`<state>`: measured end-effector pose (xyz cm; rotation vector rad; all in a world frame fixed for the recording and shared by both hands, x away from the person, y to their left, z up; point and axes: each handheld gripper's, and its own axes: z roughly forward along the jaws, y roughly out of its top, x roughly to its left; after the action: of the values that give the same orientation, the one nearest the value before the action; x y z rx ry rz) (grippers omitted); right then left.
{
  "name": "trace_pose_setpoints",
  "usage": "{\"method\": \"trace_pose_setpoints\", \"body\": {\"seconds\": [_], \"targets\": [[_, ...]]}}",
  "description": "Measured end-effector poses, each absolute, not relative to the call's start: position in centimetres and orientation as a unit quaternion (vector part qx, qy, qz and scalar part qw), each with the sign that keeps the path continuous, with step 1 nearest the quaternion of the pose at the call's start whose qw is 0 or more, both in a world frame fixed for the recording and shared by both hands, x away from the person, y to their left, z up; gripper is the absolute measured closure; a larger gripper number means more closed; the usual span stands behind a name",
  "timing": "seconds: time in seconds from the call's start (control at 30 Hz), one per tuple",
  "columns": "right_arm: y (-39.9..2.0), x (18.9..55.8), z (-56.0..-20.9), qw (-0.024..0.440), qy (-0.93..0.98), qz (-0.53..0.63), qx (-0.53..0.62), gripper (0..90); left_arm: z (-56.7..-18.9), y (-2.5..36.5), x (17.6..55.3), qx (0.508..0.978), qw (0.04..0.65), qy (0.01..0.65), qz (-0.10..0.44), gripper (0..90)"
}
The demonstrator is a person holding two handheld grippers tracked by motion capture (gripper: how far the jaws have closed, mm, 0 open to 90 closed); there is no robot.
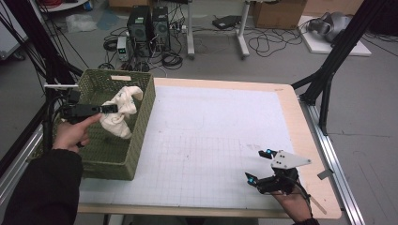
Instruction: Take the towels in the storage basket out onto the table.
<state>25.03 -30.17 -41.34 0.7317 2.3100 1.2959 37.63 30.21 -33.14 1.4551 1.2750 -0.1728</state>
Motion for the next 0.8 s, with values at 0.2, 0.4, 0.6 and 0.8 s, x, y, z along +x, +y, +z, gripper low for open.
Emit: {"method": "trace_pose_setpoints", "body": {"seconds": [0.2, 0.4, 0.6, 0.8], "targets": [[-30.2, 25.1, -41.3, 0.194, 0.822, 0.466, 0.263, 9.0, -32.5, 29.2, 37.8, 0.607, 0.59, 0.524, -0.093, 77.0], [-30.2, 25.1, -41.3, 0.191, 0.822, 0.469, 0.263, 9.0, -31.4, 27.3, 37.9, 0.614, 0.604, 0.496, -0.109, 77.1], [-30.1, 25.1, -41.3, 0.19, 0.82, 0.471, 0.262, 9.0, -30.1, 24.0, 38.1, 0.627, 0.615, 0.46, -0.128, 77.1], [-30.1, 25.1, -41.2, 0.188, 0.817, 0.477, 0.262, 9.0, -30.2, 20.1, 38.6, 0.651, 0.603, 0.438, -0.144, 77.1]]}}
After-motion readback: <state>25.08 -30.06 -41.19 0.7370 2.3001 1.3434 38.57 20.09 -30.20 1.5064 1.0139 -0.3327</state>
